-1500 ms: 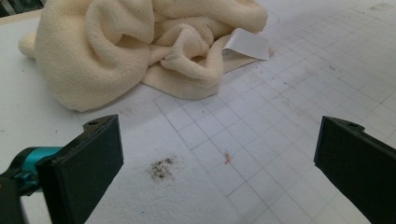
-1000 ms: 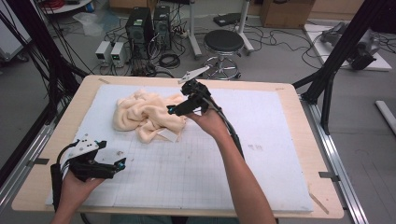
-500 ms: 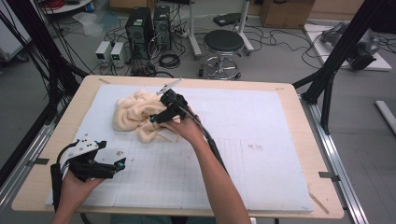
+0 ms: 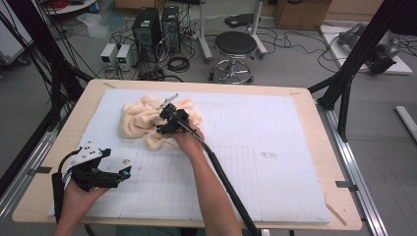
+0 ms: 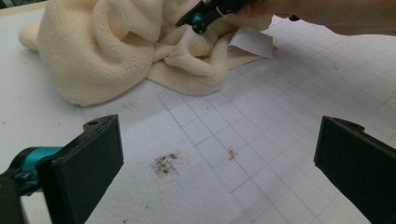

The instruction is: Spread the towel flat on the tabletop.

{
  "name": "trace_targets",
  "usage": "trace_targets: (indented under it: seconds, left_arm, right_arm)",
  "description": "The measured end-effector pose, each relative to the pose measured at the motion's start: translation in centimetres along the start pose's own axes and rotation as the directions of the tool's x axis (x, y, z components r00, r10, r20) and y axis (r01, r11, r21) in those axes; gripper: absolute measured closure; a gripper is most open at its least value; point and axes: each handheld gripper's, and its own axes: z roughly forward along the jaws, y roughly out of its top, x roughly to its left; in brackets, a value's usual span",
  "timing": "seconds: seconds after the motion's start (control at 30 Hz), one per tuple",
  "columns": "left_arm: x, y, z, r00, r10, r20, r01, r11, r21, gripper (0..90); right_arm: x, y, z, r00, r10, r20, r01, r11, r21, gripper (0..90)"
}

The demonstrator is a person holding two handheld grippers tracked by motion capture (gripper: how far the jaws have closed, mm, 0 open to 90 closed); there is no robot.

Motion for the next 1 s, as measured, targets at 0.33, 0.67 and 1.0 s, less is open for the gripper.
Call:
trace_targets:
  seconds: [0.33, 0.67, 1.0]
  left_arm:
    - [0.1, -0.1, 0.1, 1.0000, 0.004, 0.001, -0.004, 0.9999, 0.010, 1.8]
    - [0.0, 0.0, 0.0, 1.0000, 0.003, -0.001, -0.003, 1.0000, -0.004, 1.8]
    - [-0.5, 0.2, 0.0, 0.9999, 0.014, 0.006, -0.014, 0.9999, -0.007, 1.8]
  right_arm:
    - [-0.3, 0.7, -3.1, 0.9961, -0.065, -0.059, 0.064, 0.998, -0.028, 76.7]
    - [-1.4, -0.9, -9.7, 0.9878, -0.106, -0.114, 0.102, 0.994, -0.043, 78.0]
    - [-0.5, -3.8, -17.4, 0.9844, -0.102, -0.143, 0.094, 0.994, -0.060, 78.4]
